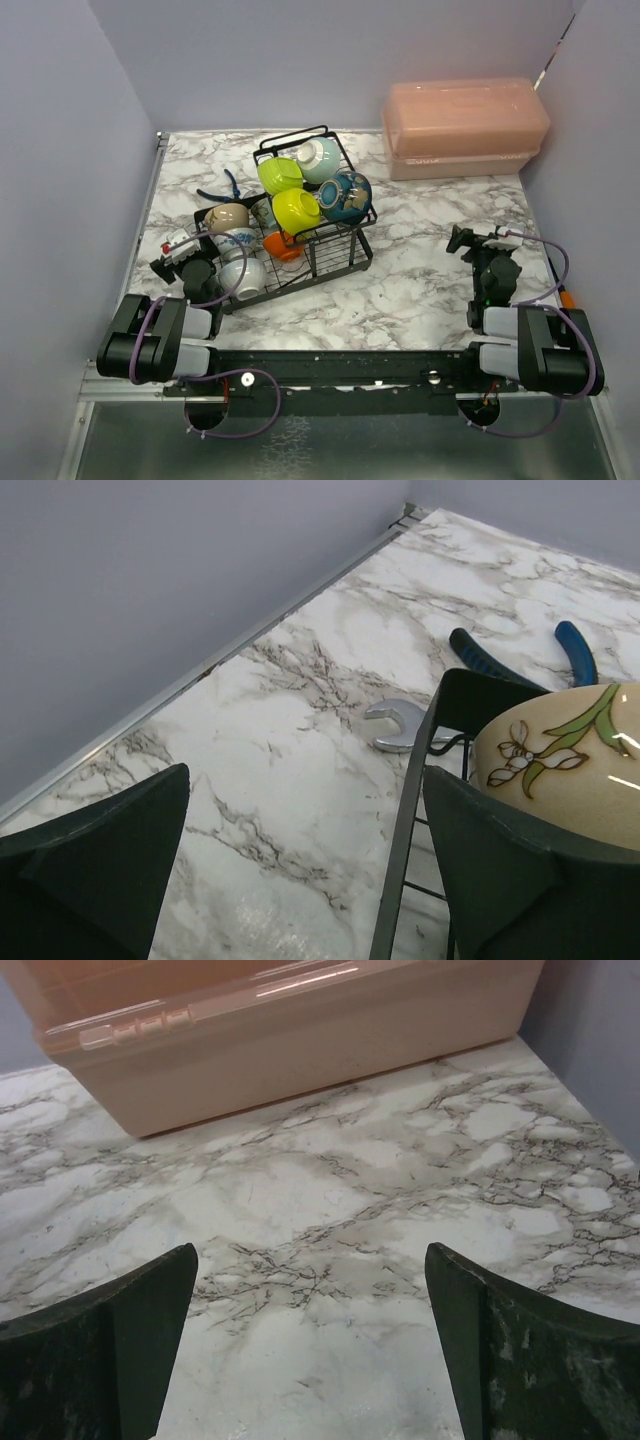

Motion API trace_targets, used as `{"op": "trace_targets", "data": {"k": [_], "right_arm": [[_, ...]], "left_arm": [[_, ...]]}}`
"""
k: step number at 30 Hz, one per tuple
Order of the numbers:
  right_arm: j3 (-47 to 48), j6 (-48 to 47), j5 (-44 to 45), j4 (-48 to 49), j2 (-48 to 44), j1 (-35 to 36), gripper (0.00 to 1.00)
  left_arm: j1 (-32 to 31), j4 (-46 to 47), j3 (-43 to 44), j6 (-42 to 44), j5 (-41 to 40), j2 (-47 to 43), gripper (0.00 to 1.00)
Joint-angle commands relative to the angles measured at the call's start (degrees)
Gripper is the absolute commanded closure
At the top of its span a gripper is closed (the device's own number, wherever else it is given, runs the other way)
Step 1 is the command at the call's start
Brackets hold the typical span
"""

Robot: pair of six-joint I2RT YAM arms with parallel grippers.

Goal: Load the bowls into the dish rack
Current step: Reset both arms

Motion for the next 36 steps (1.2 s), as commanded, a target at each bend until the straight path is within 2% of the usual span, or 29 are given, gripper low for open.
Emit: {"op": "trace_targets", "data": {"k": [1, 9, 13, 19, 24, 25, 27, 28, 34, 36], "right_arm": [[-0.5, -3.0, -1.8, 8.5, 2.3, -0.1, 0.00], [-0.6, -1.9, 0.8, 19.0, 12.8, -0.1, 0.00], [-0.4, -3.2, -2.1, 25.1, 18.2, -0.1, 0.00], [2.5, -3.6, -2.3, 16.7, 16.2, -0.2, 0.00], [3.8, -3.4, -2.0, 15.0, 16.5, -0.1, 0.00], [4.1, -3.4, -2.0, 14.4, 16.4, -0.1, 0.00], [4.8, -3.4, -1.9, 13.2, 16.4, -0.1, 0.00], [5.1, -3.5, -2.2, 12.5, 16.4, -0.2, 0.00], [7.9, -3.9, -2.8, 6.9, 16.2, -0.1, 0.00], [8.4, -4.0, -3.0, 6.1, 16.3, -0.1, 0.00]], "left_arm": [[-0.9, 6.4, -0.1, 5.6, 7.5, 0.1, 0.01], [-2.6, 3.9, 1.2, 12.2, 19.0, 0.6, 0.01], [-2.7, 3.6, 1.6, 9.1, 22.9, 0.7, 0.01], [-2.7, 8.2, 2.0, 8.2, 26.1, 4.7, 0.01], [-2.7, 28.4, -0.7, 9.3, 26.7, 18.6, 0.01], [-2.7, 29.4, -0.6, 9.7, 26.9, 20.1, 0.01], [-2.7, 21.2, 1.5, 9.9, 27.6, 17.3, 0.01], [-2.7, 20.2, 2.3, 9.6, 26.9, 17.4, 0.01], [-2.7, 23.7, 1.5, 7.9, 22.0, 18.8, 0.01], [-2.7, 22.3, 2.5, 7.7, 21.3, 18.4, 0.01]]}}
